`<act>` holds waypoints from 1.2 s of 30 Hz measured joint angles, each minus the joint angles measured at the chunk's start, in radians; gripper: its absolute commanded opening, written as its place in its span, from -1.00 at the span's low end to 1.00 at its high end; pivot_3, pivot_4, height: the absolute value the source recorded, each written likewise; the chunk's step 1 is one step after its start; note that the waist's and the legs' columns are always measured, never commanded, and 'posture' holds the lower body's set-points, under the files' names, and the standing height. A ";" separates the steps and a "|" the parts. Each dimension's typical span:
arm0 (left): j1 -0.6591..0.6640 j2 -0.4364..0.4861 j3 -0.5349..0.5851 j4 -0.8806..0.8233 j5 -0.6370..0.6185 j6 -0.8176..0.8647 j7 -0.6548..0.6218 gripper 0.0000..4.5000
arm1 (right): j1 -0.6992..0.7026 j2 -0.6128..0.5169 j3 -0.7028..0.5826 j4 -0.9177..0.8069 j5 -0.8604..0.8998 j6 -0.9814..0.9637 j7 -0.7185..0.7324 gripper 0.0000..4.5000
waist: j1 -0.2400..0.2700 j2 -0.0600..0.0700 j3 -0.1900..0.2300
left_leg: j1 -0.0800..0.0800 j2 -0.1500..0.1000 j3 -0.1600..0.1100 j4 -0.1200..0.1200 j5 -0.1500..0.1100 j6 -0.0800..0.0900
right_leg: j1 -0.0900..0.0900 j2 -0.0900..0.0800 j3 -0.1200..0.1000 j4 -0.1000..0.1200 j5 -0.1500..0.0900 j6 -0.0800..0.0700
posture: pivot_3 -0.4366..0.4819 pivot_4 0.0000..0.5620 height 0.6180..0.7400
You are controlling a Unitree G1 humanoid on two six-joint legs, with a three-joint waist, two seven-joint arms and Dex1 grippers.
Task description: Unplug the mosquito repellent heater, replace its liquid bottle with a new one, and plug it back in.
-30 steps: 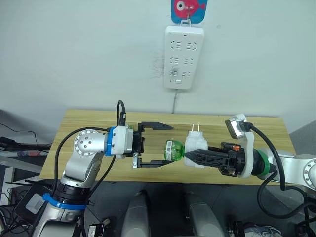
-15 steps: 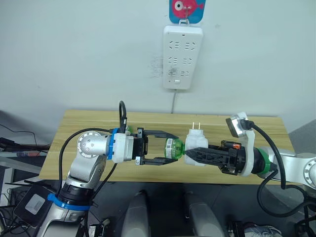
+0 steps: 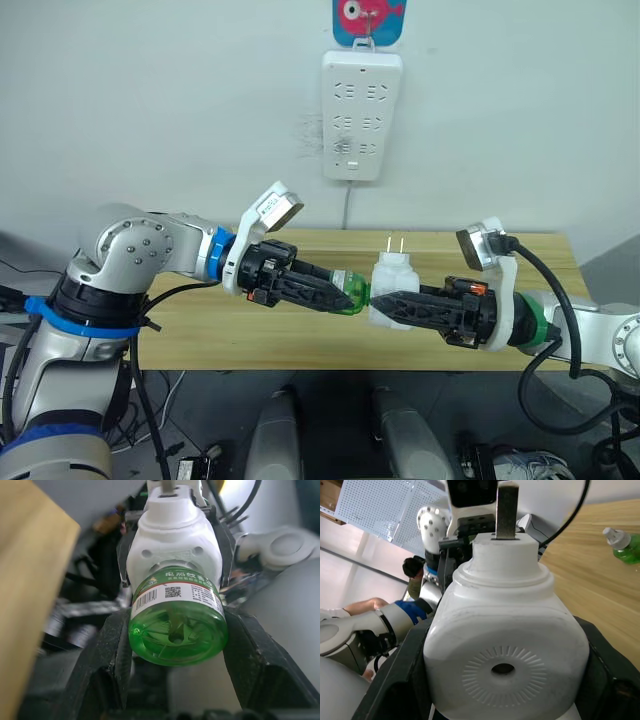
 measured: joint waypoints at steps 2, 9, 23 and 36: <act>-0.005 0.000 0.000 0.014 -0.011 0.037 0.005 0.00 | 0.000 0.000 0.005 -0.006 -0.003 -0.001 0.000 0.34 | -0.001 0.000 0.000 | 0.000 0.001 0.000 0.000 0.000 0.000 | 0.000 0.001 -0.001 0.000 0.000 0.000 | -0.18 0.11 1.00; 0.025 -0.008 0.037 -0.011 -0.031 0.056 0.042 0.00 | 0.008 0.000 0.006 -0.018 -0.007 -0.005 -0.002 0.34 | 0.001 0.000 0.000 | 0.000 0.001 0.000 0.000 0.000 0.000 | 0.000 -0.001 0.001 0.000 0.000 -0.001 | -0.17 0.11 1.00; 0.392 0.096 0.086 -0.231 0.394 -0.577 -0.145 1.00 | 0.028 -0.028 -0.006 0.020 -0.008 0.005 -0.033 0.34 | 0.004 0.000 0.000 | 0.001 0.001 0.002 -0.001 0.000 0.000 | 0.000 -0.003 0.004 -0.001 0.000 -0.001 | -0.17 0.10 1.00; 0.520 -0.278 0.086 -0.094 0.806 -1.761 -0.262 1.00 | 0.032 -0.023 -0.007 0.020 -0.008 0.005 -0.037 0.34 | 0.026 0.000 0.000 | -0.001 0.001 0.007 0.001 0.000 0.000 | 0.000 -0.003 0.004 -0.001 0.002 -0.004 | -0.19 0.08 1.00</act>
